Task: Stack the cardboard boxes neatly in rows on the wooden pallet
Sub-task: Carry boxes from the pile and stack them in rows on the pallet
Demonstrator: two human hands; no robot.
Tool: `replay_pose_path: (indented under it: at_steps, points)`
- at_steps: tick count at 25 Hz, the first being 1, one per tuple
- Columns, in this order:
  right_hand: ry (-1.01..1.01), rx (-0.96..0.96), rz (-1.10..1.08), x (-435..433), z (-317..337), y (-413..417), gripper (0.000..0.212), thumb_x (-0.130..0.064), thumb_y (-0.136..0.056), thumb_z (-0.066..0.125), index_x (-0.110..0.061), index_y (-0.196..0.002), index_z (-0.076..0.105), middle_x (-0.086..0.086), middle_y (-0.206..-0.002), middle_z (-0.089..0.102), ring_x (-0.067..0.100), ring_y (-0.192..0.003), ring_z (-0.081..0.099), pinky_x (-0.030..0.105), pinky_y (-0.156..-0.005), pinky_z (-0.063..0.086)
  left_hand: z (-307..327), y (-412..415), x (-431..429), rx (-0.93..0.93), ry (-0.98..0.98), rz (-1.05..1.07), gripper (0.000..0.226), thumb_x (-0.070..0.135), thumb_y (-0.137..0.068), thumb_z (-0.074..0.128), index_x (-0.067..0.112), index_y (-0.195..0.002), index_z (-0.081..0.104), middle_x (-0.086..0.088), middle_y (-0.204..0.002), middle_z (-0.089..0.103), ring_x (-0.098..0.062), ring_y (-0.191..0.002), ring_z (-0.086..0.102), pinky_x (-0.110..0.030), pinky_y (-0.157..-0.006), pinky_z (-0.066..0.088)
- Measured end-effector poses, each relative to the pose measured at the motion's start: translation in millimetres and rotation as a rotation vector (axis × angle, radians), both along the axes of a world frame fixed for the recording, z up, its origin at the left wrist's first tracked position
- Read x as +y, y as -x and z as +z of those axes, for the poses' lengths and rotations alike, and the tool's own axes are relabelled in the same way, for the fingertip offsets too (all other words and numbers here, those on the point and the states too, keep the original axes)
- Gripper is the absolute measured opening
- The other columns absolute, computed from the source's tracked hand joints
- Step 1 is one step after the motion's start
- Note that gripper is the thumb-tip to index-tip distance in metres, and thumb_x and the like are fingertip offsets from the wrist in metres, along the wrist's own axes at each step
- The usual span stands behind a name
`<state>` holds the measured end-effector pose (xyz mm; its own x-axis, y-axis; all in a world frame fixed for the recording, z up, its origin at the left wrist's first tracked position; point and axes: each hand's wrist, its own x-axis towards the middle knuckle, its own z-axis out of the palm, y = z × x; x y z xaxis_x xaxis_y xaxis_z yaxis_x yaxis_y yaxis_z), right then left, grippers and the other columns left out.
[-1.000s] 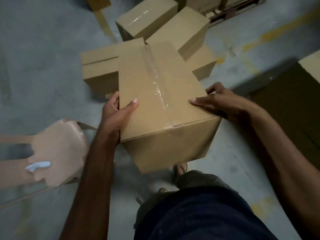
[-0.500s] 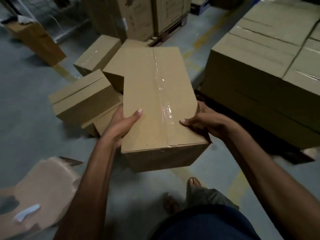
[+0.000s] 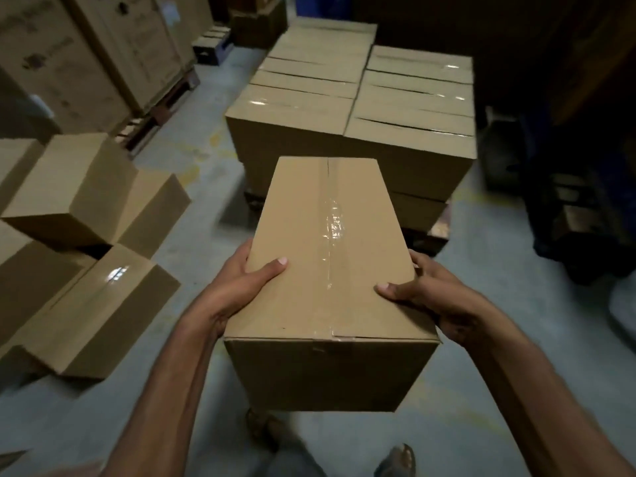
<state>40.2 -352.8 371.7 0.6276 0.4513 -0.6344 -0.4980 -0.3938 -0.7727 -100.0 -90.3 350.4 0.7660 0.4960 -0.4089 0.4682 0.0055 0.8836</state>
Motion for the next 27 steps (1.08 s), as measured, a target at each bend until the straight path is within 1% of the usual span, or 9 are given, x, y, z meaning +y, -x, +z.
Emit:
replay_pose_path:
  at_steps: [1,4,7,10,15,18,21,24,27]
  points:
    - [-0.023,-0.005,-0.054,-38,3,-6,0.080,0.000,-0.077,0.084,-0.021,-0.144,0.047,0.004,-0.125,0.068,0.024,-0.113,0.067,0.038,-0.100,0.055,1,-20,-29,-0.005,0.002,-0.042,0.045,0.035,-0.092,0.073,0.032,-0.131,0.052,0.008,-0.116,0.068,-0.012,-0.099,0.069,-0.018,-0.063,0.053]
    - [-0.055,-0.063,-0.203,-132,8,-18,0.074,0.000,-0.079,0.083,-0.026,-0.138,0.047,-0.001,-0.122,0.067,0.020,-0.109,0.066,0.030,-0.084,0.055,16,-72,-108,-0.043,0.002,-0.164,0.055,0.036,-0.090,0.074,0.034,-0.138,0.047,0.012,-0.117,0.066,-0.011,-0.102,0.069,-0.021,-0.069,0.054]
    - [-0.086,-0.139,-0.346,-204,15,-42,0.081,0.003,-0.078,0.082,-0.025,-0.144,0.044,-0.004,-0.122,0.065,0.018,-0.109,0.064,0.029,-0.079,0.052,24,-126,-176,-0.079,0.024,-0.278,0.062,0.036,-0.090,0.074,0.040,-0.142,0.041,0.015,-0.123,0.063,-0.008,-0.108,0.066,-0.023,-0.077,0.054]
    - [-0.108,-0.187,-0.433,-247,17,-82,0.087,0.006,-0.077,0.082,-0.027,-0.147,0.041,-0.008,-0.123,0.062,0.012,-0.108,0.061,0.026,-0.077,0.049,30,-182,-217,-0.106,0.036,-0.344,0.075,0.034,-0.087,0.077,0.033,-0.151,0.037,0.008,-0.132,0.063,-0.012,-0.113,0.067,-0.036,-0.094,0.058]
    - [-0.105,-0.281,-0.523,-284,14,-169,0.092,0.002,-0.075,0.084,-0.042,-0.145,0.042,-0.015,-0.126,0.057,0.005,-0.110,0.054,0.024,-0.080,0.045,23,-297,-242,-0.109,0.006,-0.416,0.093,0.039,-0.073,0.084,0.035,-0.153,0.035,0.004,-0.138,0.057,-0.018,-0.121,0.061,-0.048,-0.102,0.053]
    - [-0.104,-0.312,-0.572,-298,17,-227,0.100,0.002,-0.074,0.085,-0.049,-0.147,0.038,-0.007,-0.139,0.053,0.016,-0.125,0.052,0.036,-0.095,0.048,16,-373,-257,-0.176,0.077,-0.415,0.092,0.030,-0.069,0.086,0.035,-0.148,0.040,0.003,-0.138,0.058,-0.019,-0.123,0.060,-0.046,-0.101,0.053]
    - [-0.095,-0.294,-0.621,-324,26,-292,0.100,0.008,-0.074,0.081,-0.043,-0.148,0.036,-0.004,-0.130,0.058,0.013,-0.115,0.057,0.032,-0.086,0.049,21,-452,-280,-0.221,0.121,-0.444,0.097,0.024,-0.067,0.091,0.030,-0.150,0.040,0.001,-0.139,0.059,-0.016,-0.123,0.061,-0.041,-0.101,0.053]
    - [-0.044,-0.243,-0.617,-356,33,-368,0.095,-0.002,-0.077,0.084,-0.034,-0.150,0.033,-0.002,-0.128,0.059,0.015,-0.113,0.058,0.039,-0.092,0.050,27,-534,-311,-0.246,0.072,-0.511,0.097,0.032,-0.062,0.096,0.031,-0.145,0.045,0.007,-0.140,0.060,-0.010,-0.125,0.061,-0.041,-0.108,0.050]
    - [0.029,-0.152,-0.533,-398,31,-470,0.077,-0.008,-0.083,0.079,-0.021,-0.148,0.040,0.001,-0.118,0.064,0.022,-0.108,0.061,0.041,-0.084,0.052,30,-625,-347,-0.263,-0.023,-0.564,0.097,0.037,-0.063,0.096,0.032,-0.146,0.046,0.011,-0.142,0.056,-0.007,-0.124,0.059,-0.027,-0.097,0.052]
